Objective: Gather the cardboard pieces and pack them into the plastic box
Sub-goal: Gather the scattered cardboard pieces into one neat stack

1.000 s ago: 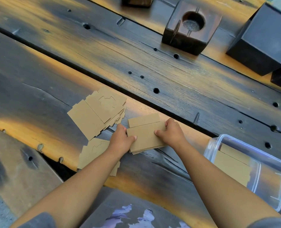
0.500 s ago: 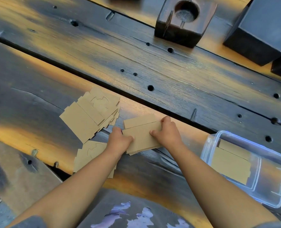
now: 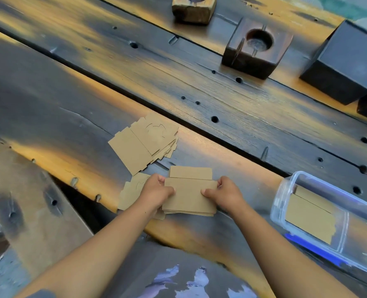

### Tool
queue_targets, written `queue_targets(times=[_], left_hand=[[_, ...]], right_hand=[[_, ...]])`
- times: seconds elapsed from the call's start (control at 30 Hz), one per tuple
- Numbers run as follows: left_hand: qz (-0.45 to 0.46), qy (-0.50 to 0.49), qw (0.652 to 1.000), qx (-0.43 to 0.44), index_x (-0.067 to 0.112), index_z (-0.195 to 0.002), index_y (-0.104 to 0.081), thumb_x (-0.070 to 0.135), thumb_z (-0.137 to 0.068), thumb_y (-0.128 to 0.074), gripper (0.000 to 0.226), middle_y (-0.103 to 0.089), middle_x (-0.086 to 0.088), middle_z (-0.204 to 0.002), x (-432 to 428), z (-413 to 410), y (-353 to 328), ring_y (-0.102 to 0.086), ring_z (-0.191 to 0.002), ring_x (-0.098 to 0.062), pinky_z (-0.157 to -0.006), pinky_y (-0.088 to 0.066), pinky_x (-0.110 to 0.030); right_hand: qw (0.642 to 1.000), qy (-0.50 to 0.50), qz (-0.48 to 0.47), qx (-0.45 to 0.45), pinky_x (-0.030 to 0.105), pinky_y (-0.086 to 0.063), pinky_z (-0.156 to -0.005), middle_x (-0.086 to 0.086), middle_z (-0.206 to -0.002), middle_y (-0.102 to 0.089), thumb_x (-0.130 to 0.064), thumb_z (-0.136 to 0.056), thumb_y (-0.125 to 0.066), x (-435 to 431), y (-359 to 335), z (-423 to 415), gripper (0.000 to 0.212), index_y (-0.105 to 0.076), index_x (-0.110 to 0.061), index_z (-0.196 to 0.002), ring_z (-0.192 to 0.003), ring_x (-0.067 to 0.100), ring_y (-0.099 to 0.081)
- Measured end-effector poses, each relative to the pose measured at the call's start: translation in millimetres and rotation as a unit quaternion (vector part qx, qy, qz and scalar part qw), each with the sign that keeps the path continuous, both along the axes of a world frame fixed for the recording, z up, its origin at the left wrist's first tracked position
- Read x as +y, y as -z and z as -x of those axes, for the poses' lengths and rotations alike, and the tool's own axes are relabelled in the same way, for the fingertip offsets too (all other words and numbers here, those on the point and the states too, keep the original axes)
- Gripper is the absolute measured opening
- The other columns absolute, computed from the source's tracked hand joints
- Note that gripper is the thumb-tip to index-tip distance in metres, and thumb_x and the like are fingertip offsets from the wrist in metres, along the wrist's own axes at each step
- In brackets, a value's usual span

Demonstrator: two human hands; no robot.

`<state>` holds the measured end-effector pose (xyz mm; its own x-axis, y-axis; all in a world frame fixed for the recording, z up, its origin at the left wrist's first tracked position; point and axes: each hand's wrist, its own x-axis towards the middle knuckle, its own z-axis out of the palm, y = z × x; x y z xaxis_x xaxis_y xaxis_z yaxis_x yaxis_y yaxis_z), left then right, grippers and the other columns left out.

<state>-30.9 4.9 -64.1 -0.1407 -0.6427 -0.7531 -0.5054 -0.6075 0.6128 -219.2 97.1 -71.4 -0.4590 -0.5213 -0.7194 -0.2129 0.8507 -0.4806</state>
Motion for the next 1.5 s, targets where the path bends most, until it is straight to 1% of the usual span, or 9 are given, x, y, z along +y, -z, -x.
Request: queue_targets(times=[0.23,0.4,0.67,0.8,0.93,1.17,1.3,1.43,1.5], left_hand=[[0.025,0.004,0.999,-0.023,0.010,-0.091,-0.058,0.006,-0.076,-0.070,0.019,-0.066,-0.002,-0.089,1.3,-71.5,3.0,-0.064,-0.084,-0.021,-0.078,-0.054,-0.038],[0.062,0.019,0.997,-0.039,0.020,-0.085,-0.058,0.004,-0.077,-0.070,0.022,-0.068,0.003,-0.083,-12.5,-102.7,5.4,-0.063,-0.074,-0.010,-0.059,-0.047,-0.025],[0.083,0.058,0.993,-0.054,0.016,-0.100,-0.062,0.009,-0.077,-0.070,0.025,-0.071,-0.003,-0.096,-37.8,-117.5,16.5,-0.067,-0.087,-0.020,-0.076,-0.055,-0.034],[0.107,0.113,0.982,-0.109,0.018,-0.104,-0.062,0.019,-0.079,-0.071,0.027,-0.065,-0.002,-0.106,-40.9,-117.2,22.6,-0.061,-0.083,-0.013,-0.057,-0.042,-0.019],[0.102,0.108,0.983,-0.107,0.017,-0.115,-0.058,0.018,-0.081,-0.070,0.036,-0.057,-0.006,-0.117,-38.2,-120.1,29.7,-0.058,-0.097,-0.016,-0.081,-0.048,-0.028],[0.116,0.101,0.979,-0.134,0.013,-0.131,-0.049,0.025,-0.081,-0.073,0.056,-0.052,-0.007,-0.126,-35.1,-126.0,32.6,-0.054,-0.107,-0.018,-0.088,-0.045,-0.029],[0.071,0.114,0.983,-0.122,0.013,-0.137,-0.045,0.026,-0.080,-0.073,0.064,-0.053,-0.006,-0.129,-32.9,-124.2,29.4,-0.053,-0.107,-0.018,-0.087,-0.043,-0.028],[0.019,0.088,0.990,-0.106,0.012,-0.129,-0.049,0.020,-0.078,-0.075,0.057,-0.054,-0.006,-0.124,-33.6,-121.6,26.2,-0.057,-0.108,-0.022,-0.091,-0.049,-0.034],[0.005,0.064,0.994,-0.088,0.012,-0.105,-0.059,0.012,-0.078,-0.076,0.032,-0.064,-0.006,-0.110,-31.7,-121.9,24.6,-0.063,-0.094,-0.019,-0.082,-0.053,-0.032]], right_hand=[[0.998,-0.041,-0.003,-0.045,0.032,-0.037,-0.059,-0.004,-0.077,-0.054,-0.041,-0.075,-0.076,2.7,1.6,-66.9,0.040,-0.040,-0.022,-0.074,-0.072,0.016,-0.052],[0.998,-0.052,0.003,-0.045,0.031,-0.038,-0.061,-0.004,-0.079,-0.055,-0.036,-0.077,-0.075,-9.0,3.0,-99.9,0.038,-0.040,-0.022,-0.075,-0.078,0.018,-0.054],[0.998,-0.060,-0.014,-0.006,0.033,-0.040,-0.063,-0.002,-0.082,-0.057,-0.037,-0.079,-0.072,-33.2,6.2,-118.0,0.036,-0.039,-0.023,-0.074,-0.079,0.021,-0.056],[0.997,-0.073,-0.033,0.016,0.033,-0.042,-0.064,0.000,-0.082,-0.057,-0.034,-0.081,-0.071,-36.5,14.3,-123.2,0.035,-0.039,-0.023,-0.074,-0.078,0.023,-0.056],[0.997,-0.063,-0.025,0.025,0.033,-0.043,-0.064,-0.003,-0.075,-0.054,-0.030,-0.081,-0.070,-34.5,19.0,-129.5,0.033,-0.039,-0.024,-0.072,-0.073,0.021,-0.054],[0.998,-0.002,0.015,0.063,0.033,-0.046,-0.073,0.001,-0.098,-0.057,-0.033,-0.079,-0.072,-23.9,16.6,-136.2,0.035,-0.046,-0.019,-0.098,-0.089,0.021,-0.056],[0.996,0.087,-0.008,-0.010,0.038,-0.051,-0.079,0.002,-0.096,-0.061,-0.033,-0.079,-0.073,-25.5,17.7,-144.0,0.036,-0.048,-0.017,-0.099,-0.090,0.023,-0.061],[0.996,0.076,-0.033,-0.043,0.043,-0.056,-0.083,0.007,-0.098,-0.063,-0.029,-0.076,-0.075,-29.9,20.9,-143.8,0.036,-0.046,-0.016,-0.093,-0.096,0.028,-0.064],[0.993,0.089,-0.032,-0.065,0.042,-0.056,-0.085,0.007,-0.097,-0.064,-0.026,-0.074,-0.076,-25.4,22.2,-140.2,0.035,-0.044,-0.018,-0.087,-0.096,0.028,-0.065]])
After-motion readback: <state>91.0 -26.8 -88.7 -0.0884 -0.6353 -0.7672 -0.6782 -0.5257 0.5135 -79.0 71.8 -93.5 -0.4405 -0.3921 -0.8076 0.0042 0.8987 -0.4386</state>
